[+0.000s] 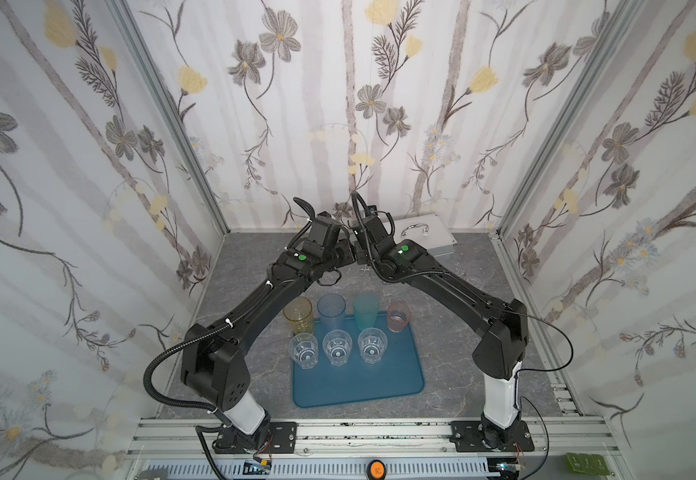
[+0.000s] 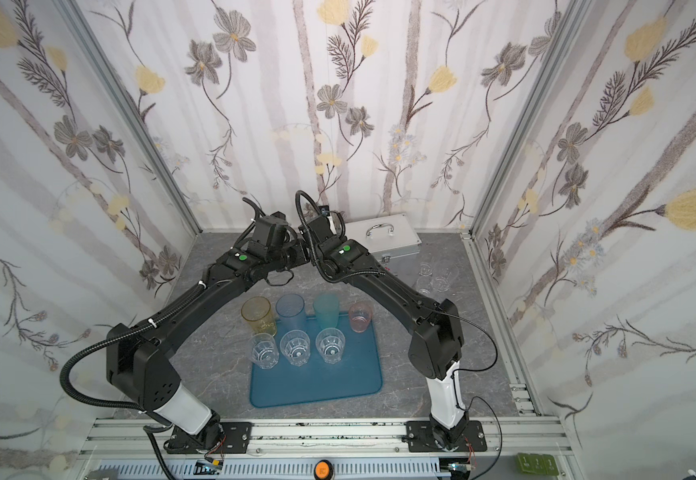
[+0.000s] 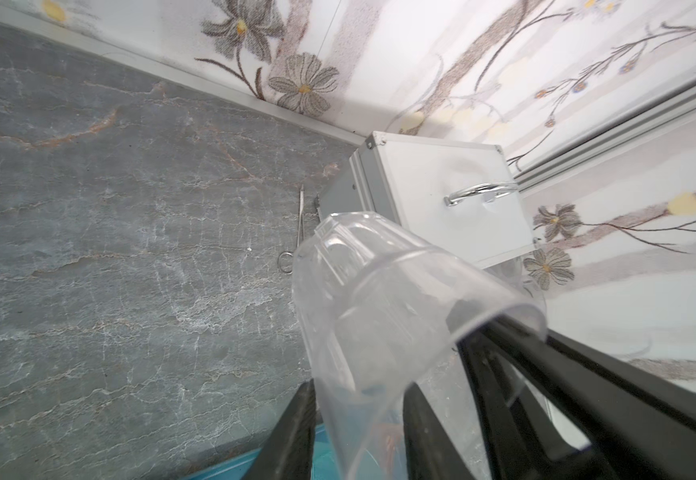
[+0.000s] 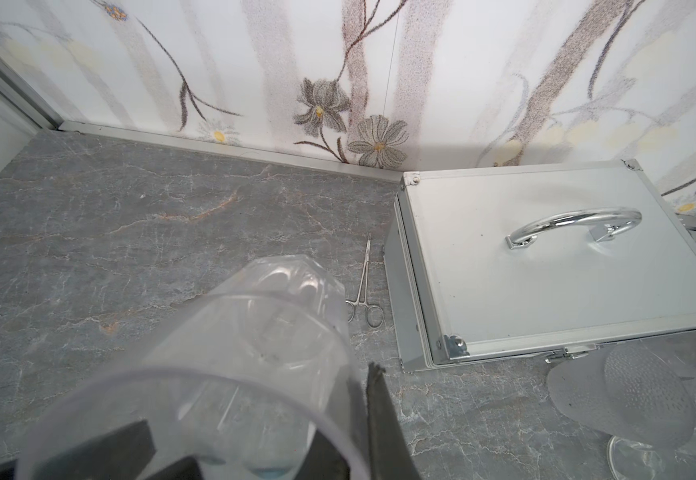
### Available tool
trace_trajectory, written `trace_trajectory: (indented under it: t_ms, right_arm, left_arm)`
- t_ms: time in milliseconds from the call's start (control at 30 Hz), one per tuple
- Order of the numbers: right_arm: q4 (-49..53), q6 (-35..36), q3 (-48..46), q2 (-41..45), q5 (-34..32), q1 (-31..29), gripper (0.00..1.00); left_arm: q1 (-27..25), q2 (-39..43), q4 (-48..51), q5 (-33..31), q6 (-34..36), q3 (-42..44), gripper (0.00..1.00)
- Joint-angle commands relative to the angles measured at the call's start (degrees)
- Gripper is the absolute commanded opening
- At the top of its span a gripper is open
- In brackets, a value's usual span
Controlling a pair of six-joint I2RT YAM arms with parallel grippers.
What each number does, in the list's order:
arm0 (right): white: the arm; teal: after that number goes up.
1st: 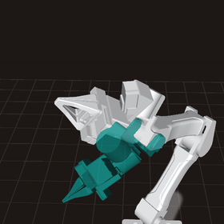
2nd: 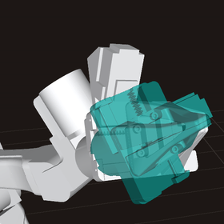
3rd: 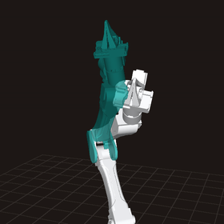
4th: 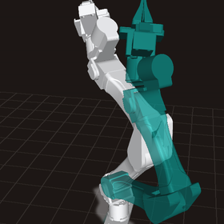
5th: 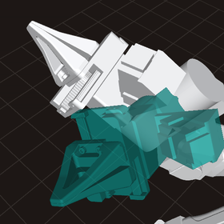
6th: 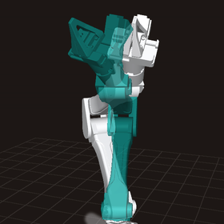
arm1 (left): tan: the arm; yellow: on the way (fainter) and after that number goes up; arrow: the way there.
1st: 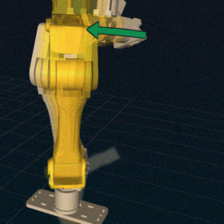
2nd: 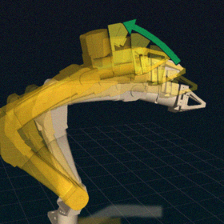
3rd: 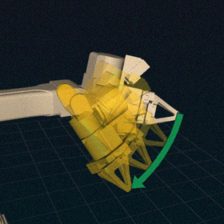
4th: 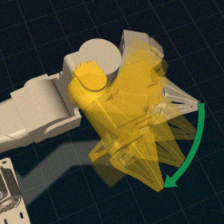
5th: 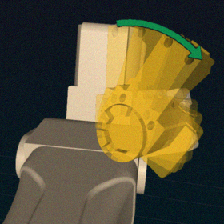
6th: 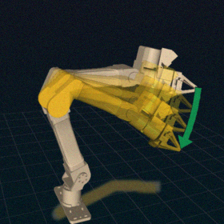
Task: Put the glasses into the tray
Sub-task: 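Grasp the clear glass with the right gripper while the left gripper releases it, then lower the clear glass onto the tray beside the pink cup with the right gripper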
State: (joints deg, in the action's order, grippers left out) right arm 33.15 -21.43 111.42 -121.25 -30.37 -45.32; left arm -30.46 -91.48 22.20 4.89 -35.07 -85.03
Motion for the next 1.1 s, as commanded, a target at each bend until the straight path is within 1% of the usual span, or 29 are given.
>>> trace_trajectory:
  t_ms: [0, 133, 267, 367, 467, 533, 600, 733, 833, 967, 1067]
  right_arm:
    - [-2.35, -1.13, 0.24, 0.90, -0.19, 0.05, 0.06]
    - [-0.88, -1.59, 0.23, 2.47, 2.31, 0.75, 0.05]
    - [3.49, -1.59, -0.05, 4.84, 6.28, 2.04, 0.04]
    - [6.83, -0.97, -2.22, 8.39, 9.47, 3.25, 0.04]
    - [10.10, 0.35, -6.26, 13.24, 13.02, 4.40, 0.04]
    - [13.35, 1.37, -8.67, 16.34, 13.80, 5.05, 0.04]
    - [16.38, 1.95, -11.61, 19.45, 14.07, 5.58, 0.04]
    - [20.13, 2.09, -19.25, 26.19, 16.67, 6.89, 0.04]
    - [23.41, 1.90, -23.80, 29.06, 17.17, 6.88, 0.04]
    - [24.16, 0.49, -31.43, 33.18, 18.26, 6.81, 0.04]
    - [24.09, -0.82, -35.56, 34.54, 19.11, 6.18, 0.03]
  left_arm:
    - [-0.13, 2.89, -1.28, 1.27, -0.90, 0.77, 0.40]
    - [-0.11, 7.76, -1.19, 0.69, 0.02, 2.68, 0.48]
    - [0.05, 12.92, -1.28, -1.12, 2.21, 5.14, 0.57]
    - [-0.04, 15.73, -1.45, -4.32, 5.08, 7.37, 0.62]
    - [-0.21, 17.17, -1.84, -7.35, 7.87, 9.53, 0.63]
    - [-0.93, 18.19, -3.22, -8.77, 9.38, 10.50, 0.63]
    - [-2.50, 19.16, -6.01, -10.13, 11.16, 14.26, 0.63]
    - [-5.59, 24.78, -14.76, -11.52, 12.90, 21.81, 0.64]
    - [-7.21, 26.75, -18.45, -12.33, 13.65, 25.90, 0.65]
    - [-9.40, 26.93, -20.29, -13.57, 14.91, 29.07, 0.65]
    - [-10.63, 26.80, -21.59, -14.35, 15.55, 30.89, 0.65]
